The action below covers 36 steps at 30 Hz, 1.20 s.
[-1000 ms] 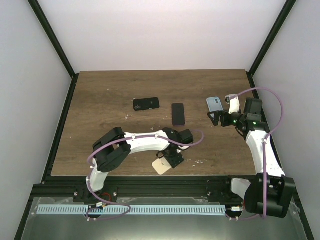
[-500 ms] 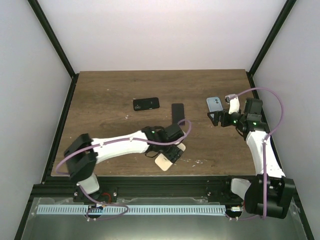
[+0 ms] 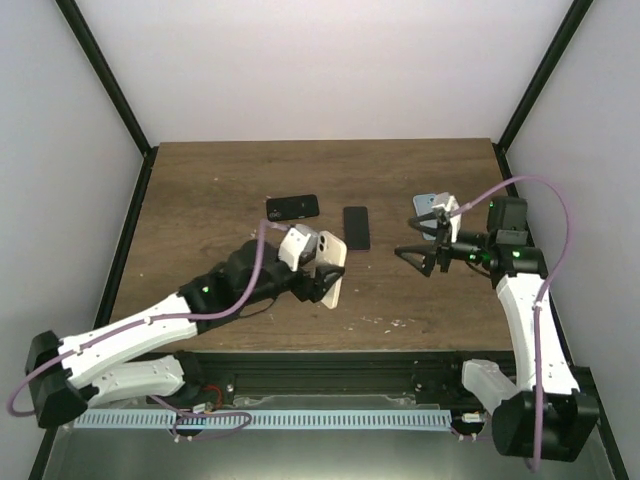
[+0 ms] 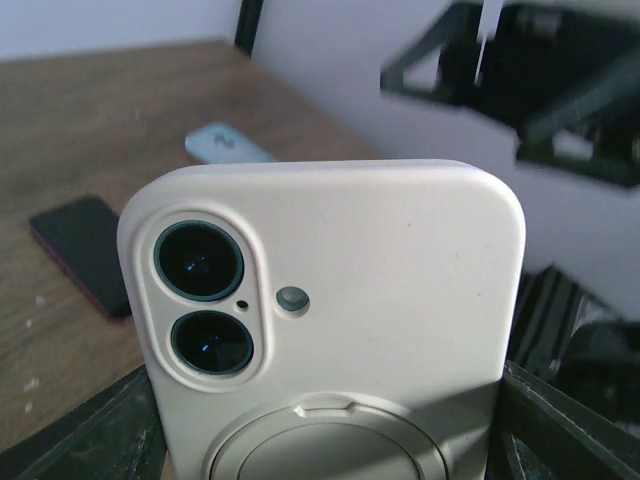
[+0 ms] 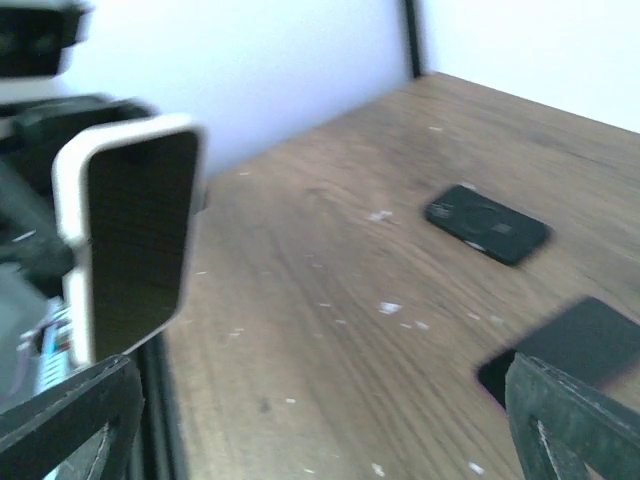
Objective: Take the phone out of the phone case
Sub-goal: Pick up the phone at the center of the board.
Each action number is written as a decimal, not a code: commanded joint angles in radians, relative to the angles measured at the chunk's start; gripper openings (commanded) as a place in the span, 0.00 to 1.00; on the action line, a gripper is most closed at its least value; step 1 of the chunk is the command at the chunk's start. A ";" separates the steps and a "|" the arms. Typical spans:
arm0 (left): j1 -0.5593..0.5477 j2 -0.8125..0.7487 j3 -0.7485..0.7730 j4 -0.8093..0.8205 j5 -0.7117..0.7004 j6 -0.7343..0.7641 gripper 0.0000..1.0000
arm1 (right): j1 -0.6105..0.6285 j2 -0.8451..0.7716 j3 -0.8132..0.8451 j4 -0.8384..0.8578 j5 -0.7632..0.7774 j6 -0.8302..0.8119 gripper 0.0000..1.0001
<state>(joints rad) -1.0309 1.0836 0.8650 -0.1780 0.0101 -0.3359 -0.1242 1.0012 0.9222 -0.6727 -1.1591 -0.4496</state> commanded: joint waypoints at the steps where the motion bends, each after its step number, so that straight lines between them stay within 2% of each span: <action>1: 0.027 -0.117 -0.092 0.325 0.050 -0.064 0.58 | 0.138 -0.042 0.002 -0.085 -0.113 -0.117 1.00; 7: 0.028 -0.168 -0.138 0.427 0.106 -0.094 0.58 | 0.342 0.027 0.057 -0.093 -0.068 -0.062 1.00; 10: 0.028 -0.174 -0.149 0.465 0.108 -0.110 0.57 | 0.424 0.076 0.098 -0.120 -0.097 -0.062 1.00; 20: 0.028 -0.134 -0.132 0.519 0.128 -0.141 0.56 | 0.617 0.165 0.143 -0.075 -0.181 0.023 1.00; 32: 0.028 -0.078 -0.133 0.659 0.221 -0.201 0.54 | 0.664 0.197 0.121 0.063 -0.187 0.135 1.00; 36: 0.029 -0.097 -0.137 0.657 0.203 -0.197 0.52 | 0.664 0.199 0.122 0.098 -0.160 0.167 1.00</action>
<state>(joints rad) -0.9955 1.0080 0.7124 0.3347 0.1692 -0.5034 0.5198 1.1969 1.0195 -0.6594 -1.3155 -0.3241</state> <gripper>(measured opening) 0.809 0.999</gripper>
